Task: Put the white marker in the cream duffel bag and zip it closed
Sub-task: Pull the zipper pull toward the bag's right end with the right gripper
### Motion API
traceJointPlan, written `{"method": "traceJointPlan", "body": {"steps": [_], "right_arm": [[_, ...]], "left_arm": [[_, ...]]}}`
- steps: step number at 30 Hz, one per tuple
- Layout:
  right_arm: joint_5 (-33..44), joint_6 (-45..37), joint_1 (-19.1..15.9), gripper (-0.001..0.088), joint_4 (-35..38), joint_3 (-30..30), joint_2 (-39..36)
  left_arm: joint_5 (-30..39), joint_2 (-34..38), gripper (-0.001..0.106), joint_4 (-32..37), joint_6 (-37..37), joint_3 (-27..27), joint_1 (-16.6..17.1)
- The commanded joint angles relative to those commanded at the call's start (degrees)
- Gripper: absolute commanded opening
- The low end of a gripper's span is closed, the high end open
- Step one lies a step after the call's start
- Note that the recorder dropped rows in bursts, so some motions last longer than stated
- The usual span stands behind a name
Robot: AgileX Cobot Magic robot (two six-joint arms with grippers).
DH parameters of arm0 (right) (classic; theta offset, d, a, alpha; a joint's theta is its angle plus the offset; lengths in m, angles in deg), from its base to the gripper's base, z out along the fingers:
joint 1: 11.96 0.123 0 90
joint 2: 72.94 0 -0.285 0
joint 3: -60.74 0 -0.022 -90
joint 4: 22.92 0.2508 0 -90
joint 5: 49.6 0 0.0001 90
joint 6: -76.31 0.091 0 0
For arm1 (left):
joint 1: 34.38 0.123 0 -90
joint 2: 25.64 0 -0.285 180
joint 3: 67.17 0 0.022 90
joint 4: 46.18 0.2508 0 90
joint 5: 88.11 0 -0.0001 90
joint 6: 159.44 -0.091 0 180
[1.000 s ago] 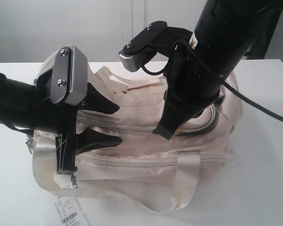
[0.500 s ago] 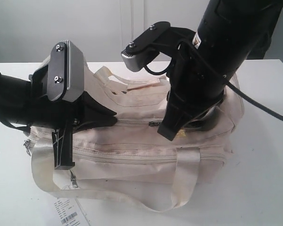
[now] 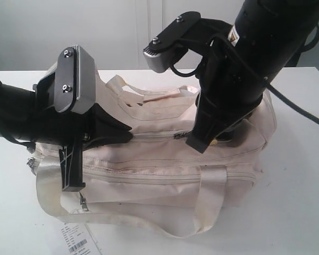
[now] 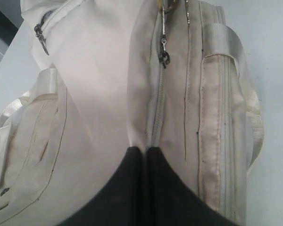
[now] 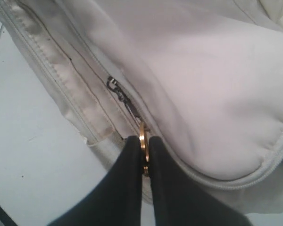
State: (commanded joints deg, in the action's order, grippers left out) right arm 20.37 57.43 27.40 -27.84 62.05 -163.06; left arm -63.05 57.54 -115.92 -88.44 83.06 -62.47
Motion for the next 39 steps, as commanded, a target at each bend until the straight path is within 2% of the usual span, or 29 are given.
{"method": "traceJointPlan", "body": {"steps": [21,33,39], "right_arm": [[0.0,0.09,0.0,0.0,-5.67,0.0,0.0],[0.0,0.09,-3.48,0.0,-5.45,0.0,0.0],[0.0,0.09,-3.54,0.0,-5.55,0.0,0.0]], "left_arm": [[0.0,0.0,0.0,0.0,0.21,0.0,0.0],[0.0,0.0,0.0,0.0,0.32,0.0,0.0],[0.0,0.0,0.0,0.0,0.32,0.0,0.0]]}}
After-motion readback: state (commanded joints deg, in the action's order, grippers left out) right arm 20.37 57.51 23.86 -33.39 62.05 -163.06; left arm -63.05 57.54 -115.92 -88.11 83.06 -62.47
